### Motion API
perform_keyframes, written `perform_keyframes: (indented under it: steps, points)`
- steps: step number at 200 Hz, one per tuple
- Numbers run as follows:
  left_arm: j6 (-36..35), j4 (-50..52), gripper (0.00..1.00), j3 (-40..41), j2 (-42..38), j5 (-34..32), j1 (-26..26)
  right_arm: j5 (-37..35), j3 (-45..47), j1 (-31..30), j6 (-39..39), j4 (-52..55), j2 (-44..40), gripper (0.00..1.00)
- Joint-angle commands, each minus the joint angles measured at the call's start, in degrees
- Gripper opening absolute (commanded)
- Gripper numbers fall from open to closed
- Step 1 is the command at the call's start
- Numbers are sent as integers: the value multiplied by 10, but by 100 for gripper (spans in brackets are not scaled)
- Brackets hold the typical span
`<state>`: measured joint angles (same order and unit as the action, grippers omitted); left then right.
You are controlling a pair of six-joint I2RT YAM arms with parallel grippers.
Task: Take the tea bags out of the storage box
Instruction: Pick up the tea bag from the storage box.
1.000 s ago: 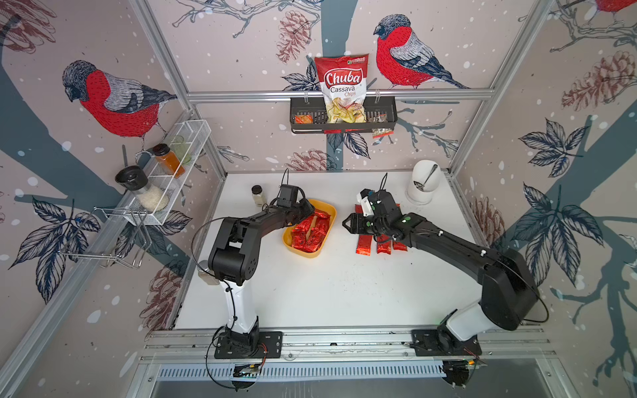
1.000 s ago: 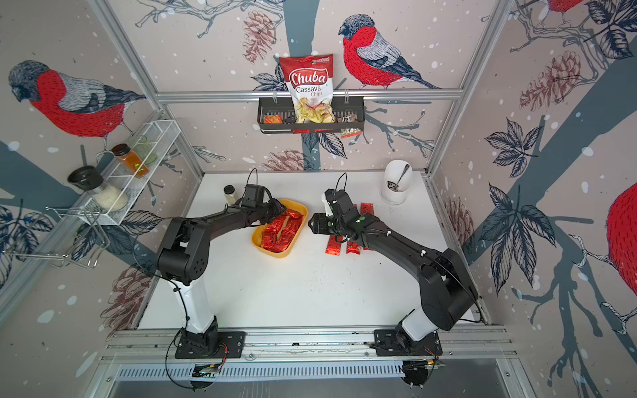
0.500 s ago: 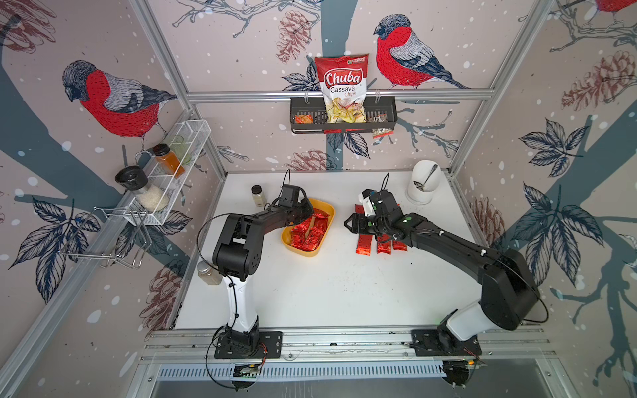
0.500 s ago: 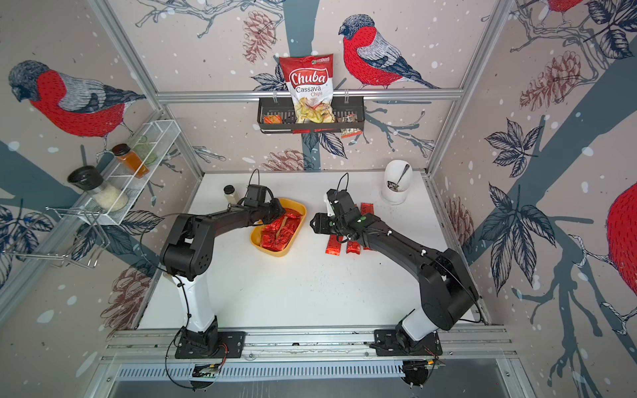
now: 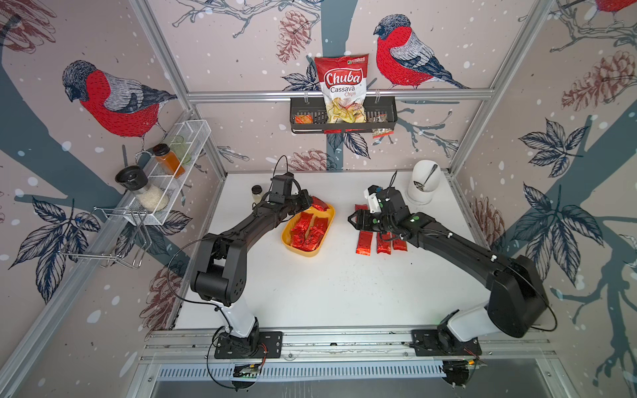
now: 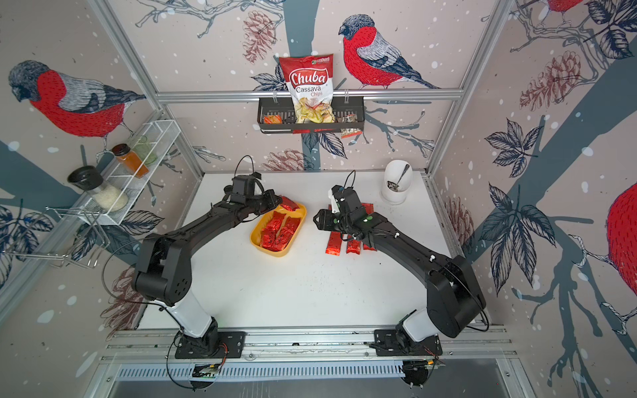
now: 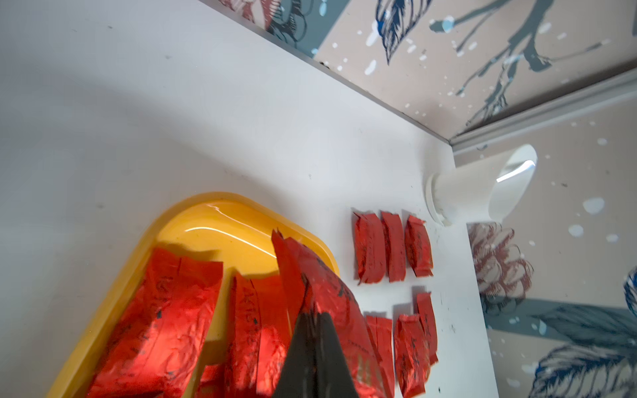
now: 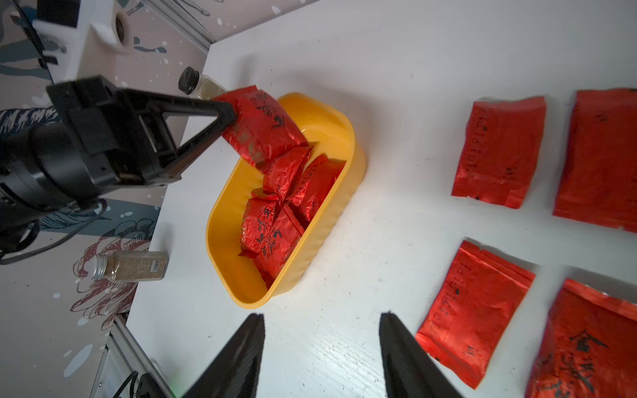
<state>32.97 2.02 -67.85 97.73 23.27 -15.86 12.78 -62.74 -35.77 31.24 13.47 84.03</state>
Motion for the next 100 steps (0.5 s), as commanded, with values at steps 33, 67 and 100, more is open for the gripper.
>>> perform_keyframes:
  steps: [33, 67, 100]
  points:
    - [-106, -61, 0, 39, -50, 211, -51, 161, 97, 82, 70, -126, -84, 67]
    - [-99, -89, 0, 27, -42, 270, -91, 198, 139, 94, 109, -175, -109, 70]
    - [-80, -117, 0, 16, -44, 283, -107, 222, 180, 100, 150, -223, -120, 68]
